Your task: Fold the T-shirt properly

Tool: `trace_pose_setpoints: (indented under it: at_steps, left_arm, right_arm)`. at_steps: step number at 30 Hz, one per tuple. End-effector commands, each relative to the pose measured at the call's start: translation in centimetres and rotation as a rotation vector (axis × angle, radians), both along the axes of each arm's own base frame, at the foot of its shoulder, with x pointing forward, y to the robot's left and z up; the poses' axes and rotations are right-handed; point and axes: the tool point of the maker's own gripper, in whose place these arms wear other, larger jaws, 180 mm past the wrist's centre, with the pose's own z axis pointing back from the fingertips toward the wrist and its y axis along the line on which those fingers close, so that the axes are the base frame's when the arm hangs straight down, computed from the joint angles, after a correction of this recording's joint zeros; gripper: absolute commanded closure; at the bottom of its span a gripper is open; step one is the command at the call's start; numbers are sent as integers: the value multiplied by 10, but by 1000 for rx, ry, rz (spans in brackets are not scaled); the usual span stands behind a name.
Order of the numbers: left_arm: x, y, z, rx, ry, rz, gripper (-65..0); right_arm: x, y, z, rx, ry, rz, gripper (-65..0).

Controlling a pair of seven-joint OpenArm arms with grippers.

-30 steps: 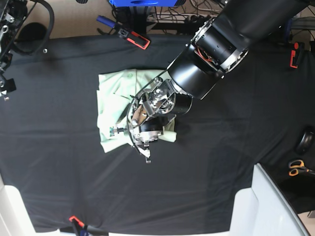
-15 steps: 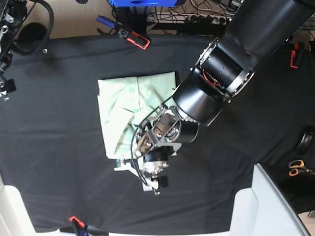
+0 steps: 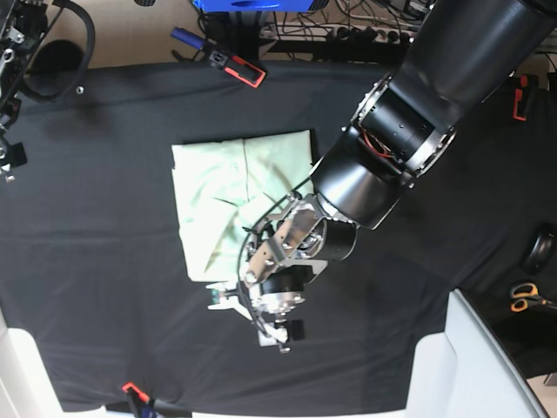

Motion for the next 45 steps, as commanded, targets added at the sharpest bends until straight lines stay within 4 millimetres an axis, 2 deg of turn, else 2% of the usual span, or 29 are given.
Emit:
trace_pose_setpoints:
  at_steps: [1, 6, 7, 11, 13, 16, 25, 30, 34, 36, 37, 38, 39, 40, 41, 42, 44, 45]
  left_arm:
    - [16, -7, 22, -13, -58, -6, -537]
    - [13, -8, 18, -20, -49, -1, -536]
    - [7, -9, 12, -25, -34, 0, -536]
    - [-2, -24, 16, -72, -53, -27, -536]
    - [-3, -26, 17, -76, -56, -29, -536]
    - [-3, -22, 15, -69, -53, -26, -536]
    - [4, 20, 10, -9, -60, 10, -536]
    - [8, 26, 10, -37, -72, -15, -536]
    - [17, 26, 22, -77, -95, 6, -534]
    - [28, 22, 42, -157, -136, 51, -529]
    - [29, 24, 49, -204, -148, 90, -506]
    - [31, 28, 57, -248, -167, 130, -455]
    - [33, 34, 69, -289, -195, 180, -368]
    - [34, 41, 83, -322, -227, 233, -244]
    - [28, 49, 89, -342, -240, 285, -101]
    - [21, 59, 97, -355, -263, 328, 0]
    - [-1, 72, 106, -371, -297, 372, 0]
    - [-17, 80, 103, -360, -301, 384, 0]
  right_arm:
    - [6, -6, 11, -37, -30, 6, -489]
    - [6, -6, 11, -37, -30, 6, -489]
    - [6, -6, 11, -37, -30, 6, -489]
    - [6, -6, 11, -37, -30, 6, -489]
    - [6, -6, 11, -37, -30, 6, -489]
    - [6, -6, 11, -37, -30, 6, -489]
    - [4, -6, 10, -36, -27, 6, -489]
    - [4, -4, 8, -30, -26, 4, -489]
    - [3, -4, 8, -30, -24, 4, -489]
    - [3, -4, 8, -30, -24, 4, -489]
    - [3, -4, 8, -30, -24, 4, -489]
    - [3, -4, 8, -30, -24, 4, -489]
    - [3, -4, 8, -30, -24, 5, -489]
    - [3, -4, 8, -30, -24, 5, -489]
    - [3, -4, 8, -30, -24, 5, -489]
    - [3, -4, 8, -30, -24, 5, -489]
    - [3, -5, 9, -34, -24, 7, -490]
    - [3, -5, 9, -34, -24, 7, -492]
